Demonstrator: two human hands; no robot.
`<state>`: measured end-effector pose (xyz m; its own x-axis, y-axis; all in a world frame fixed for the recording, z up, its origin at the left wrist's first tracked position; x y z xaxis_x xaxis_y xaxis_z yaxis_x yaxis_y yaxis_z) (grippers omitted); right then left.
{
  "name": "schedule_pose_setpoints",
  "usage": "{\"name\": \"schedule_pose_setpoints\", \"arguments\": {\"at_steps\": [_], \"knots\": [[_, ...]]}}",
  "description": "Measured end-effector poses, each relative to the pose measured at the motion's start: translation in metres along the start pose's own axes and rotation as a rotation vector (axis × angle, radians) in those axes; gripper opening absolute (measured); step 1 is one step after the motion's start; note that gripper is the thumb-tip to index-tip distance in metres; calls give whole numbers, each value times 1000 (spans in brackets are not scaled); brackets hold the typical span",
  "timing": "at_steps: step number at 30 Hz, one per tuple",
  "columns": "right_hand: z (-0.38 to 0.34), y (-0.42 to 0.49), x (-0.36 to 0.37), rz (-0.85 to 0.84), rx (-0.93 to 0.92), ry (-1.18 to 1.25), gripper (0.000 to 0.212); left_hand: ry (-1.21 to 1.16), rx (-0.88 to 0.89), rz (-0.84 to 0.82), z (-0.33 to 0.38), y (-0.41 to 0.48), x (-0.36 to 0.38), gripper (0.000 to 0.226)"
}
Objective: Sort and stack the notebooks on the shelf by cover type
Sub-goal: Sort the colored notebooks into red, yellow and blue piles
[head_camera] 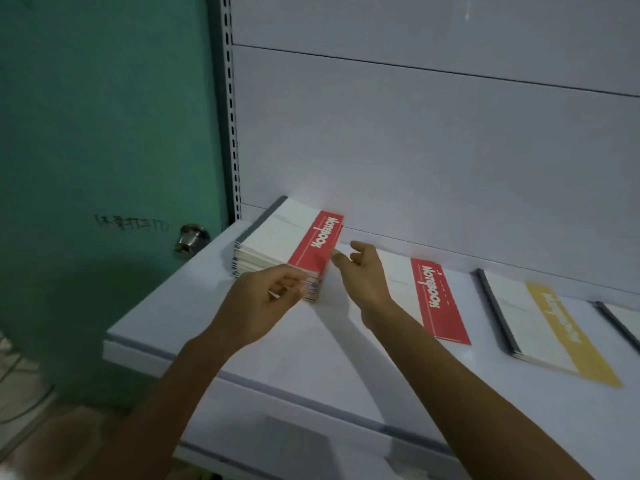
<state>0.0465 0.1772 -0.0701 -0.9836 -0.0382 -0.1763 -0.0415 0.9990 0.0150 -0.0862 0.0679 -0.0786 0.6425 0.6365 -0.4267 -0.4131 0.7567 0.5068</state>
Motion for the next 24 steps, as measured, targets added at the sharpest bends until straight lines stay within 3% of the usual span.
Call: {"name": "schedule_pose_setpoints", "arguments": {"at_steps": [3, 6, 10, 14, 20, 24], "knots": [[-5, 8, 29, 56, 129, 66, 71, -118, -102, -2, -23, 5, -4, 15], [3, 14, 47, 54, 209, 38, 81, -157, -184, -31, -47, 0, 0, 12], [12, 18, 49, 16, 192, 0, 51, -266, -232, -20, -56, 2, -1, 11], [15, 12, 35, 31, 183, 0, 40, -330, -237, -43, -58, 2, 1, 7], [19, -3, 7, 212, 96, -17, 23, -455, -306, -6, -53, 3, -4, 42], [26, -10, -1, 268, 96, 71, 7, -500, -344, -19, -52, 3, -3, 44]]}}
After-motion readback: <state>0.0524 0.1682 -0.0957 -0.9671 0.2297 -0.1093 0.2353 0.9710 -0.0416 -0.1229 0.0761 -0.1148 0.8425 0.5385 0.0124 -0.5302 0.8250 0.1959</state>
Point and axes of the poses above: each hand's wrist, its own y-axis towards the middle knuckle, its own x-axis out of the palm, z = x × y, the point moved 3 cm from there along y, towards the middle knuckle, and after that the axes turned 15 degrees about z, right-handed, at the moved point
